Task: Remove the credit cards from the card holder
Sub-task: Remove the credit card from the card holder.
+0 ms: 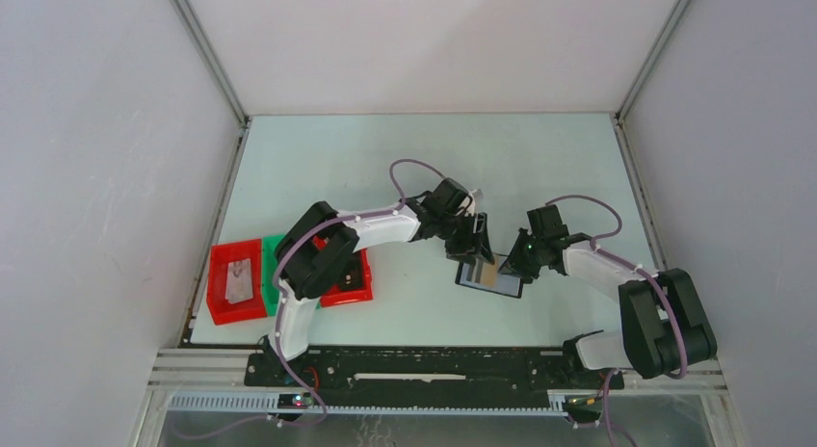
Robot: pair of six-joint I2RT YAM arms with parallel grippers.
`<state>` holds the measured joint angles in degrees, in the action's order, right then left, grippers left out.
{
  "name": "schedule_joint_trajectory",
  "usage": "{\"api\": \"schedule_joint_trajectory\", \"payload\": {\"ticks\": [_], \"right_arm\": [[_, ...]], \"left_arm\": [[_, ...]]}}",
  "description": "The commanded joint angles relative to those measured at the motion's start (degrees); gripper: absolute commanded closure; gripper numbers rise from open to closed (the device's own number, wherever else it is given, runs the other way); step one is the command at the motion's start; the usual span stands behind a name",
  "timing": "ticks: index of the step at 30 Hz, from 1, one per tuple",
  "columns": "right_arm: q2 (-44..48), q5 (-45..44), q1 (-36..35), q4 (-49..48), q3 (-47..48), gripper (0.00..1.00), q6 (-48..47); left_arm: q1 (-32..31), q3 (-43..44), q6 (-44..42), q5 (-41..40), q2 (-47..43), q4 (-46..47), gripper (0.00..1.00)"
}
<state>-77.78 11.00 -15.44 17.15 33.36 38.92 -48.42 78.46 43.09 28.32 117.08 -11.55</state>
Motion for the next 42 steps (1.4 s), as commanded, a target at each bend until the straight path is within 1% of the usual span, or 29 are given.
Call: {"api": "schedule_joint_trajectory", "payload": {"ticks": [1,9,11,15,18,26,33,42], "right_arm": [[0.7,-2.7,0.2,1.0,-1.2,0.82,-0.7],[1.3,-2.3,0.4,0.9,-1.6,0.82,-0.5],[1.6,-2.3,0.5,1.0,-1.6,0.82,-0.5],[1.8,-2.3,0.6,1.0,-1.7,0.82,-0.7],[1.7,-2.2,0.7,0.9,-1.7,0.82,-0.6],[1.6,-2.0,0.7,0.7,-1.7,0.82,-0.5],[1.6,-2.0,0.7,0.8,-1.7,0.82,-0.7],[1.4,-1.8,0.8,0.7,-1.7,0.82,-0.7]], "left_arm": [[-1.1,3.4,0.3,3.7,-0.4,3.0,0.39],[-1.1,3.3,2.3,6.6,-0.2,5.4,0.39],[-1.1,3.0,1.9,4.3,-1.0,4.2,0.39],[-1.1,4.1,-1.8,-5.3,-2.3,-3.6,0.35],[-1.1,4.4,-3.0,-8.2,-2.4,-6.3,0.33],[-1.1,4.9,-2.7,-7.0,-0.9,-6.3,0.34],[-1.1,5.1,-3.3,-7.5,-0.8,-6.9,0.33],[-1.2,6.8,-3.3,-2.9,1.2,-6.2,0.33]]}}
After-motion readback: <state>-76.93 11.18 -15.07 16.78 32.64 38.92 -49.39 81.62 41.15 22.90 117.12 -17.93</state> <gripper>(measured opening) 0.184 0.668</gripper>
